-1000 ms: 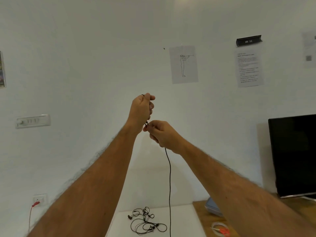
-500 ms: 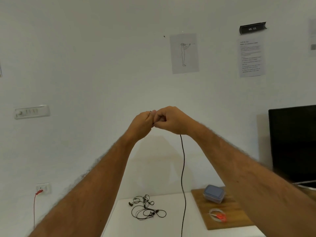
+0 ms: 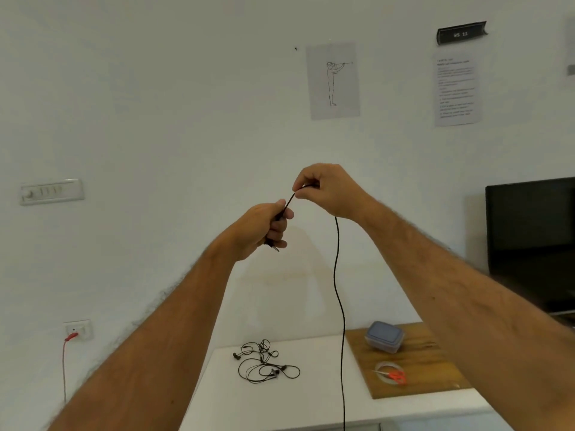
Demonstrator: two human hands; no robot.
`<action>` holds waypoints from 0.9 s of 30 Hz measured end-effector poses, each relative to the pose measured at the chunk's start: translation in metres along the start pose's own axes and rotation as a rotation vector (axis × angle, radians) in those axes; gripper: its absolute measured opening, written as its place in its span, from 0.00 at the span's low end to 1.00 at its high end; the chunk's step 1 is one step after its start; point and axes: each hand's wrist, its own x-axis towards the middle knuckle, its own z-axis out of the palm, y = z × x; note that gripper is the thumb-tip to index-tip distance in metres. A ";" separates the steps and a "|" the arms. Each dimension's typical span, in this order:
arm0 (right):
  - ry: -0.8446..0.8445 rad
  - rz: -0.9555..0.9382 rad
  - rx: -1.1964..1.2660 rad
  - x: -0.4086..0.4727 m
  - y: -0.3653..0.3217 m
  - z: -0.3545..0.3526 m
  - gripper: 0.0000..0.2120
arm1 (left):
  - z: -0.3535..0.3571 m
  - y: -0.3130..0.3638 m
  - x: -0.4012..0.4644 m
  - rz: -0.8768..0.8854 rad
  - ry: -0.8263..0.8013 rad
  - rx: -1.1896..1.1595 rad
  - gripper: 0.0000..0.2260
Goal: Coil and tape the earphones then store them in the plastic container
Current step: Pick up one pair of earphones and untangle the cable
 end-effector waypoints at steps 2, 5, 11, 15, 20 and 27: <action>0.025 0.028 0.069 0.000 0.001 0.001 0.02 | 0.003 0.004 -0.003 0.000 -0.029 -0.016 0.15; 0.072 0.071 0.222 0.001 0.002 0.000 0.01 | 0.009 0.011 -0.005 -0.004 -0.053 -0.068 0.15; 0.147 0.168 0.407 -0.001 0.010 0.017 0.04 | 0.019 0.019 -0.003 0.026 -0.093 -0.172 0.14; -0.013 0.259 0.613 -0.018 0.009 0.041 0.09 | 0.024 0.026 0.002 0.158 -0.086 -0.273 0.12; -0.223 0.380 0.698 -0.039 -0.001 0.060 0.11 | 0.015 0.025 0.007 0.273 0.079 -0.246 0.12; -0.473 0.360 0.558 -0.042 -0.016 0.052 0.09 | -0.002 0.022 0.012 0.332 0.226 -0.096 0.14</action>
